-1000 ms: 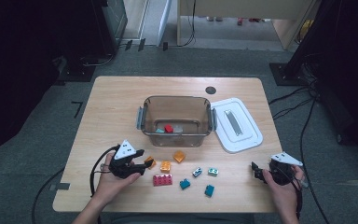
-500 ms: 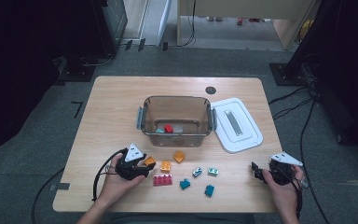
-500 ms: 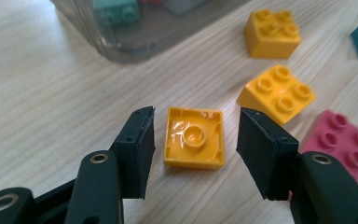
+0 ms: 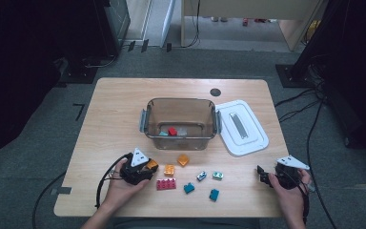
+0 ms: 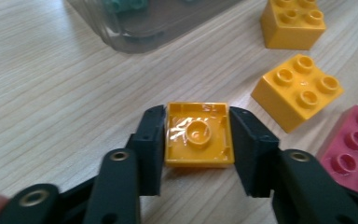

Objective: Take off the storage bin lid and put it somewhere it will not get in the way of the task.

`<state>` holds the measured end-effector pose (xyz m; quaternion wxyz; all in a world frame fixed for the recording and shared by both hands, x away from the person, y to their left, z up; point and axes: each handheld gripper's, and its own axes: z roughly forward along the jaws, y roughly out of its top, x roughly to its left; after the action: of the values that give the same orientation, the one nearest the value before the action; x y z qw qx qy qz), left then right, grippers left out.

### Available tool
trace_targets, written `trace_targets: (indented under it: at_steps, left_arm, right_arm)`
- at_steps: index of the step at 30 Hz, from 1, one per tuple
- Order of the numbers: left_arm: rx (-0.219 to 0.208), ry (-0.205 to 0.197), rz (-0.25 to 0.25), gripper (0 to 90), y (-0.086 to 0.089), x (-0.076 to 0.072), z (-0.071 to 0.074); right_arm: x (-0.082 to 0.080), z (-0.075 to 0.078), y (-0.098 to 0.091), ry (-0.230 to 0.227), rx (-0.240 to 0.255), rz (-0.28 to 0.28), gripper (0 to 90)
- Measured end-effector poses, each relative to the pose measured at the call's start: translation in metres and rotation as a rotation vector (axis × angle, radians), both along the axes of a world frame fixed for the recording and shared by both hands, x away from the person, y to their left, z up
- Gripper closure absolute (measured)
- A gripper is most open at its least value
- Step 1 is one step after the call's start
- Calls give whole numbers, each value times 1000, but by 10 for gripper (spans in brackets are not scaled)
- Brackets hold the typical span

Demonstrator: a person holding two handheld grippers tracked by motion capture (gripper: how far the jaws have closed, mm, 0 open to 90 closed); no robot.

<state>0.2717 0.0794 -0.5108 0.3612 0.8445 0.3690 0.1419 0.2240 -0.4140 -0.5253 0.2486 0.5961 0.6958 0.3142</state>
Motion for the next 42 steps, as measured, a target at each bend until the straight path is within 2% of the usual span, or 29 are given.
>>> trace_targets:
  at_steps: [4,8,16,23,33,36,39,42]
  left_arm:
    - [-5,-7,-3,600,1,0,2]
    - [-25,-15,-12,601,4,0,12]
    - [-84,-42,-46,601,6,0,47]
    - [-115,-89,-79,601,3,2,85]
    - [-163,-170,-102,601,-11,22,134]
    - [-159,-184,-103,601,-16,30,143]
    - [-176,-169,-100,601,-22,43,147]
    - [-175,-156,-100,601,-31,55,148]
  right_arm:
    - [0,0,0,0,0,0,138]
    - [0,0,0,0,0,0,138]
    - [0,0,0,0,0,0,138]
    - [0,0,0,0,0,0,138]
    - [0,0,0,0,-1,0,138]
    - [0,0,0,2,1,0,138]
    - [0,0,0,1,0,0,138]
    - [0,0,0,1,1,0,138]
